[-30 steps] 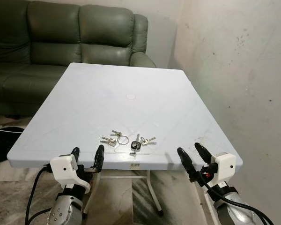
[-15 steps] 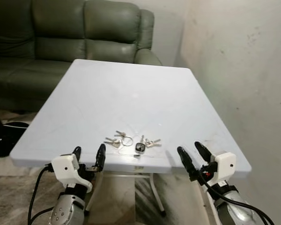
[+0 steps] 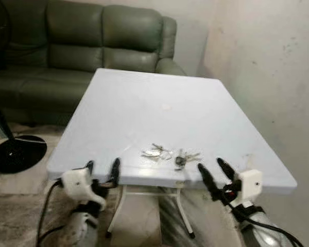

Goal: Hang keys on a hook

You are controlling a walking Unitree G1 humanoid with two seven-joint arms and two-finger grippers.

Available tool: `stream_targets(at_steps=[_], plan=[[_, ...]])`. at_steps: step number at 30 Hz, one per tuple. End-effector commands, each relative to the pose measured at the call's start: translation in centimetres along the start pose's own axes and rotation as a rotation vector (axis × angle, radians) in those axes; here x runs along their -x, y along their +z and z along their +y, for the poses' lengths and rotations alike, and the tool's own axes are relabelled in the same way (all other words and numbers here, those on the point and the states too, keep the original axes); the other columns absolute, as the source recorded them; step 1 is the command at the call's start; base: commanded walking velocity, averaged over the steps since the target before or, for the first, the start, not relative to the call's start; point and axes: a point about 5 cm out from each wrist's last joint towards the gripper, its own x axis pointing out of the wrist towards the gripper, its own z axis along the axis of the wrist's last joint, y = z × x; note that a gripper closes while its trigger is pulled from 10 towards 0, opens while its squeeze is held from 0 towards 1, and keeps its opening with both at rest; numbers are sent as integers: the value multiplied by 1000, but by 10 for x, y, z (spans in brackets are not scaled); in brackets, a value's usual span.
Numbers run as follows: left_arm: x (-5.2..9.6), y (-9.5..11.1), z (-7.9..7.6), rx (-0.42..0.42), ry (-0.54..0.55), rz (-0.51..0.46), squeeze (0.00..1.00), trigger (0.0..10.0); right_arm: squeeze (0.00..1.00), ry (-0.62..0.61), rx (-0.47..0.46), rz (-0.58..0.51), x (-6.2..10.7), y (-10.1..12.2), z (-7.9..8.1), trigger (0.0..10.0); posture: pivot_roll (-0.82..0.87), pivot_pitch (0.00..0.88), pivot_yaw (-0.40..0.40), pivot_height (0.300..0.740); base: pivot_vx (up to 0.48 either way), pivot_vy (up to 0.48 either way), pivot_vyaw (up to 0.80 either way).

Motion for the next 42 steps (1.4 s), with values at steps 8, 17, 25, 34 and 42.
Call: stream_targets(at_steps=[8,17,25,34,42], plan=[[-2,0,-2,7,3,-2,0,10000,0,3,26,-15,0,7,-4,10000,53,0,-96,740,0,0,0],[-3,0,-2,-6,6,0,0,10000,0,2,24,-15,0,7,-4,10000,53,0,-96,740,0,0,0],[-3,1,-1,0,-1,-2,0,10000,0,1,24,-16,0,7,-4,10000,49,0,-96,740,0,-96,0],[-4,2,0,42,32,-17,0,10000,0,-2,26,-6,1,7,-5,10000,47,0,-94,740,0,0,0],[-6,2,-3,47,9,-18,0,10000,0,6,27,0,-1,8,-7,10000,47,3,-95,740,0,0,0]])
